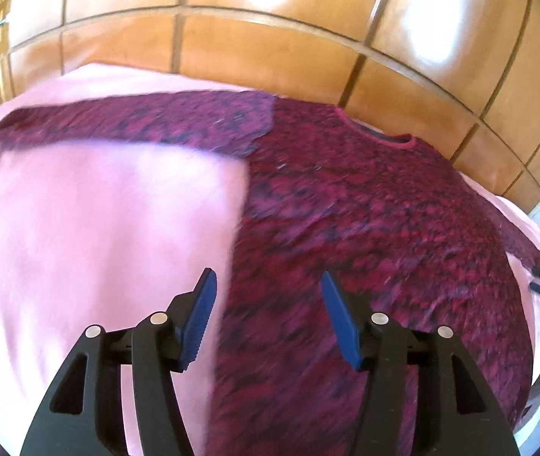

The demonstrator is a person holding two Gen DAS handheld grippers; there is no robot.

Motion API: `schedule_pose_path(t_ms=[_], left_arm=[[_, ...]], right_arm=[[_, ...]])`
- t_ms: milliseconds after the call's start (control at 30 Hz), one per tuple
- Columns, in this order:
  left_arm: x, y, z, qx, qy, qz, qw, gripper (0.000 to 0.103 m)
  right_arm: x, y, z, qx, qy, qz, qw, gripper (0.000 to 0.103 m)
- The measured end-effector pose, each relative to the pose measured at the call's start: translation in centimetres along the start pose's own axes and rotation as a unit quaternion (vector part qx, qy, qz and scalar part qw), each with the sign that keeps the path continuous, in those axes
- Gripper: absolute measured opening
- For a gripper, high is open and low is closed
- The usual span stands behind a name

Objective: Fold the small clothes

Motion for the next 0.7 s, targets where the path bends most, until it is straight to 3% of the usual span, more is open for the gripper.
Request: schedule_pose_path(t_ms=[133,167,200,233,333,500,567,667,700], left_arm=[[-1.9,2.2,-1.1,-0.023,-0.002,0.007,0.9997,0.054],[-2.1,2.7,-1.1,-0.028,-0.001,0.010,0.9996,0.044],[-2.1,3.6,-1.1,-0.040,0.003,0.018,0.9990,0.030],[-2.1,4.2,-1.1,-0.045,0.002,0.028,0.9986,0.021],[-1.7,5.3,-1.9,-0.030,-0.019,0.067,0.9971,0.014],[-2.1,4.8,-2.3,-0.039,-0.007,0.037,0.9985,0.014],[-1.9,4.3,-2.9,-0.026,-0.010,0.038,0.9989,0.022],[-1.2,3.0,-4.0,0.004,-0.003,0.040,0.9992,0.042],[-0.9,2.5,-4.2,0.012,0.001,0.039,0.9992,0.043]], right_arm=[[-2.7,4.6,1.6,-0.047,-0.004,-0.031,0.998,0.043],[-2.7,5.0,1.5,-0.043,0.006,-0.039,0.998,0.041],[-2.6,5.1,1.2,-0.044,0.006,-0.037,0.998,0.028],[-2.8,5.1,0.9,-0.042,0.008,-0.034,0.998,0.015],[-4.0,5.8,-1.6,-0.022,0.026,-0.064,0.997,0.012],[-3.9,5.5,-0.2,-0.046,0.044,-0.067,0.996,0.014],[-3.0,4.8,-0.6,-0.036,0.022,-0.037,0.998,0.025],[0.5,2.0,-2.6,0.021,0.028,0.022,0.999,0.046],[2.1,1.2,-3.2,0.037,0.029,0.048,0.998,0.049]])
Point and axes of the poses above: each gripper's, at about its wrist camera, not at the fingertips, and z roughly the way its jaws point, x to its right, y to its underside, the point moved 6 cm from there along z, roughly the way its jaws point, and after that the axes turned 6 degrees about -z, right-handed, at the moved point
